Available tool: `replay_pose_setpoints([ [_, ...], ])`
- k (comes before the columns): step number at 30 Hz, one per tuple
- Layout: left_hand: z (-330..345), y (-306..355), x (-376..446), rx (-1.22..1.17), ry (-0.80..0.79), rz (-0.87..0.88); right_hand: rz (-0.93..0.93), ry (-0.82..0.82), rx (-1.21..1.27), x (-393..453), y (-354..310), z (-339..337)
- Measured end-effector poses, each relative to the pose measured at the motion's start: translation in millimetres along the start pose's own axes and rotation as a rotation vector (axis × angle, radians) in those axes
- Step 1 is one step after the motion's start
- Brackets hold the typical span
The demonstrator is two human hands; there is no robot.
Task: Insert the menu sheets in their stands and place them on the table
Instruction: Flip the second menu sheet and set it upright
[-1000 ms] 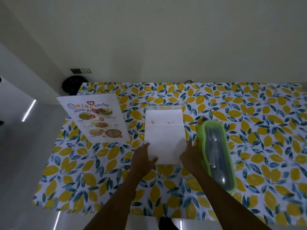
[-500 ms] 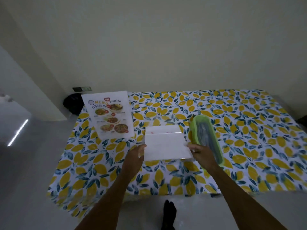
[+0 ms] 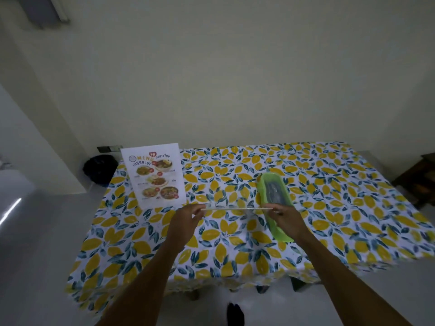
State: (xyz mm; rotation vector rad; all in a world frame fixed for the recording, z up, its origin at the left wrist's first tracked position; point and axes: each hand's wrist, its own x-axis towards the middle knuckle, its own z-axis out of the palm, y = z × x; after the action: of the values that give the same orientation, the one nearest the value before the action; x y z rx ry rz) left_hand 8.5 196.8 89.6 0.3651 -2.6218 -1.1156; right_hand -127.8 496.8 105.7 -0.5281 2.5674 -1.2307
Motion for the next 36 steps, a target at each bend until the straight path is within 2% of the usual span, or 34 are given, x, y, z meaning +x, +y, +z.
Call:
replay_pose_setpoints([
  [5, -5, 4, 35, 0.035, 0.047, 0.023, -0.044, 0.074, -0.02, 35, -16, -6],
  [17, 5, -15, 138, 0.164, 0.078, -0.05, -0.091, 0.066, -0.279, 159, -8, 8],
  [23, 15, -25, 160, 0.264, 0.019, -0.145, -0.093, 0.069, -0.39, 180, -16, 13],
  [26, 19, -29, 165, 0.349, -0.033, -0.149, -0.07, 0.017, -0.401, 188, -21, 14],
  [32, 22, -20, 173, 0.569, 0.019, -0.183, 0.042, -0.031, -0.535, 199, -25, 25],
  [36, 21, -16, 175, 0.658, 0.007, -0.165, 0.043, -0.029, -0.588, 196, -20, 31],
])
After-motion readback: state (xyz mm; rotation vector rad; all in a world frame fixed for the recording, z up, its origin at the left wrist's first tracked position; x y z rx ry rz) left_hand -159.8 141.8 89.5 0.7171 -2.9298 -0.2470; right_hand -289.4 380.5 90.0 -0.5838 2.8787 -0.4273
